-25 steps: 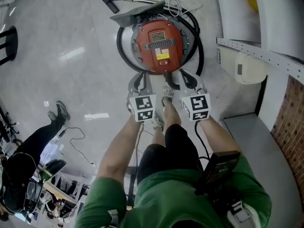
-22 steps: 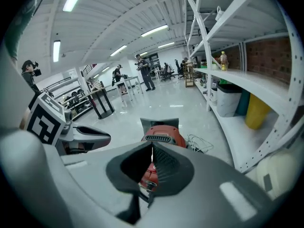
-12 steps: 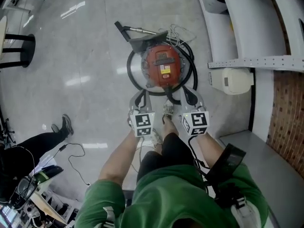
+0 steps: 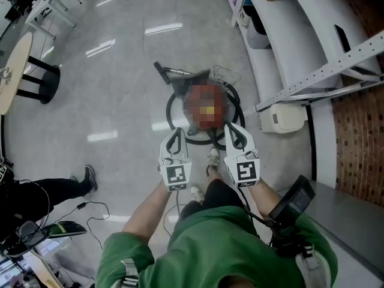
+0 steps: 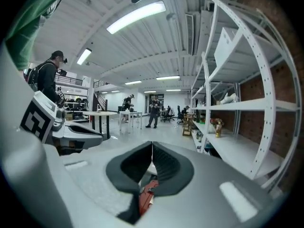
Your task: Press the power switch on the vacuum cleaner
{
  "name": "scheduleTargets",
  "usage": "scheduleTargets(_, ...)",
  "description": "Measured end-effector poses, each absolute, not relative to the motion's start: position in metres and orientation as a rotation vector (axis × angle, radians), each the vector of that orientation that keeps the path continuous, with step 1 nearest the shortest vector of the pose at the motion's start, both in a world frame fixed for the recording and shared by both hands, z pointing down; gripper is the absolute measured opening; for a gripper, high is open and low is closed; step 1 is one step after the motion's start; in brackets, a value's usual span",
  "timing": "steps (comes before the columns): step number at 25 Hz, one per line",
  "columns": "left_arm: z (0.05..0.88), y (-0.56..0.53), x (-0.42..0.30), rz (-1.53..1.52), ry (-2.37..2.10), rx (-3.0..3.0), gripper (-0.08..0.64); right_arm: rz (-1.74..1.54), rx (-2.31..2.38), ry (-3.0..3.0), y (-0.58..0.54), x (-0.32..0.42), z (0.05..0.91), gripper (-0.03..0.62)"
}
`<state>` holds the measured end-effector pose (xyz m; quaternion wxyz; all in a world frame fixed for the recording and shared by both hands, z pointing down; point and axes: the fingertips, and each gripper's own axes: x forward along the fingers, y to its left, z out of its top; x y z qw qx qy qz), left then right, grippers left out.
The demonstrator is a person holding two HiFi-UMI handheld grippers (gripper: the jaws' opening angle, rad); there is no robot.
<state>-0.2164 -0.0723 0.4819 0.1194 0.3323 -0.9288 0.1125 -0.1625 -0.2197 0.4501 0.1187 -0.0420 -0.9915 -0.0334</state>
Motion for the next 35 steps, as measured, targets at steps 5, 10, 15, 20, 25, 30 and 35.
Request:
scheduleTargets(5, 0.425, -0.063, -0.193, 0.307, -2.803, 1.004, 0.008, -0.13, -0.117, -2.964, -0.208, -0.133, 0.404, 0.005)
scheduleTargets(10, 0.39, -0.051, -0.164, 0.276, -2.843, 1.038, 0.008, -0.104, -0.1, -3.013, -0.192, -0.104, 0.366, 0.005)
scheduleTargets(15, 0.366, -0.034, -0.137, 0.237, -2.869, 1.04, 0.008, -0.127, -0.064, -3.044, -0.181, -0.076, 0.341, 0.005)
scheduleTargets(20, 0.35, -0.017, -0.109, 0.229, -2.905, 1.04, 0.008, -0.111, -0.073, -3.076, -0.163, -0.048, 0.32, 0.005)
scheduleTargets(25, 0.344, -0.005, -0.08, 0.232, -2.922, 1.042, 0.008, -0.108, -0.085, -3.097, -0.15, -0.019, 0.31, 0.005)
scheduleTargets(30, 0.347, 0.007, -0.055, 0.224, -2.915, 1.029, 0.008, -0.087, -0.051, -3.095, -0.145, 0.01, 0.315, 0.005)
scheduleTargets(35, 0.345, 0.012, -0.03, 0.206, -2.898, 1.055, 0.008, -0.086, 0.023, -3.076, -0.145, 0.041, 0.311, 0.005)
